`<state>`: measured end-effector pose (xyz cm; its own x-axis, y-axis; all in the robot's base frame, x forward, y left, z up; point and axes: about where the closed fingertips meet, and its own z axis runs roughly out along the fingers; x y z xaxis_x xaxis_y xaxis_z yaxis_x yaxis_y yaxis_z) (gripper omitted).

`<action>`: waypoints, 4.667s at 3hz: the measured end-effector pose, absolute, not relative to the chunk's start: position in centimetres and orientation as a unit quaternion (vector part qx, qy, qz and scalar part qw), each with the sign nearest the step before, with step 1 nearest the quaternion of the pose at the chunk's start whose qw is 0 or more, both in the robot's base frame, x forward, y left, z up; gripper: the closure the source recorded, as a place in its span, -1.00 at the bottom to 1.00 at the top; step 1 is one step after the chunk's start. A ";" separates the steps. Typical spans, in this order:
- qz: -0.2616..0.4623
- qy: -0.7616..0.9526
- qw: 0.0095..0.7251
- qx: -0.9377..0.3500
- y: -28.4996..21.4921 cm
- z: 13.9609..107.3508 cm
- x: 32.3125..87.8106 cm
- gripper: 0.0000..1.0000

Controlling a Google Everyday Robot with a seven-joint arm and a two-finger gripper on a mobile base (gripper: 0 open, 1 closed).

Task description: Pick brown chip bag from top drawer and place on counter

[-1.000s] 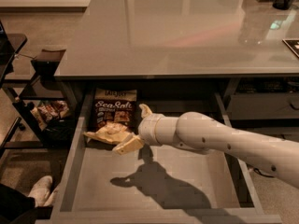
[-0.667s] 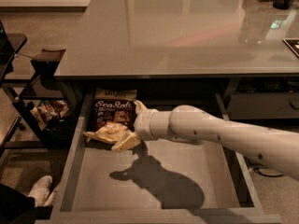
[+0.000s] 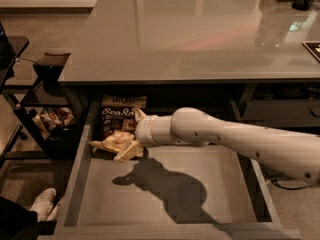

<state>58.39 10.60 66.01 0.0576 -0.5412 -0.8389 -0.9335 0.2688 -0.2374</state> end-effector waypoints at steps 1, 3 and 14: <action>0.226 0.650 0.450 -0.569 12.2 64.6 58.9 -1.00; 0.214 0.651 0.442 -0.580 13.6 63.0 60.5 -1.00; 0.256 0.592 0.497 -0.580 1.7 77.8 51.0 1.00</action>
Offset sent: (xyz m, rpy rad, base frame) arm 0.0206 0.0347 -0.0343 -0.0260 0.0292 0.0343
